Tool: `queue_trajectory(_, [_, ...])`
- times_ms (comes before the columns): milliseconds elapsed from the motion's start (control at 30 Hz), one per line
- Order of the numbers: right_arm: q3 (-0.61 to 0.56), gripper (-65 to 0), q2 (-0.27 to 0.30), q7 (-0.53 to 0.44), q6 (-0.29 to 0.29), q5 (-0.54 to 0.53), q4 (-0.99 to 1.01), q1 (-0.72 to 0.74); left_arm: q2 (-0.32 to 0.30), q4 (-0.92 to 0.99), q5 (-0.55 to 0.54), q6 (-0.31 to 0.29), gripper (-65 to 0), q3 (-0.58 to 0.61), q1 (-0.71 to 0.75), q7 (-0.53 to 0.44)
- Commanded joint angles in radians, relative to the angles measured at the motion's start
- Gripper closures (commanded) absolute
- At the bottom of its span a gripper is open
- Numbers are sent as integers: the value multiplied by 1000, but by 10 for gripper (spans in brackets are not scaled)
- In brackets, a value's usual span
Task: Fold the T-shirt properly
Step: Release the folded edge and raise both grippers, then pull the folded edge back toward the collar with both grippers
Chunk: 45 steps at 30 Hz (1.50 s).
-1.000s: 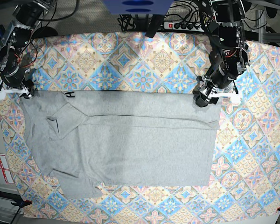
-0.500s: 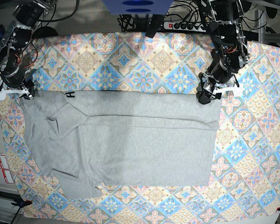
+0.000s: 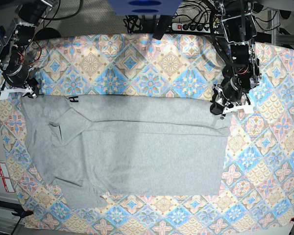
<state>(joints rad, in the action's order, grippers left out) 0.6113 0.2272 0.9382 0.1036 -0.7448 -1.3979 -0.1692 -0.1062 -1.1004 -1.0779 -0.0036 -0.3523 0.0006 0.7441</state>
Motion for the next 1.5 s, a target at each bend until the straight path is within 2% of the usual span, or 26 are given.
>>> queue_trajectory(0, [9,-214,21,-20,6,-15,-13,9,7,-2,-12,4,0,0,2,30])
queue_trajectory(300, [92,-216,21,-23,6,-15,183,44,7,-2,-12,4,0,2,11,30])
queue_trajectory(500, [92,-272,21,-23,6,-15,295,159,7,-2,-12,4,0,5,11,30])
queue_trajectory(1033, [86,-270,21,-26,6,-11,478,302,7,-2,-12,6,0,5,11,30])
queue_trajectory(1100, [86,-240,21,-26,6,-11,477,305,7,-2,-12,6,0,5,12,32])
queue_trajectory(1267, [92,-57,25,-20,8,-11,469,300,3,-36,-12,4,0,5,49,32])
queue_trajectory(1333, [94,-29,27,-15,8,-14,469,288,3,-82,-12,4,0,5,80,32])
queue_trajectory(1467, [95,-25,42,-15,9,-17,407,211,3,-172,-12,6,0,-1,146,55])
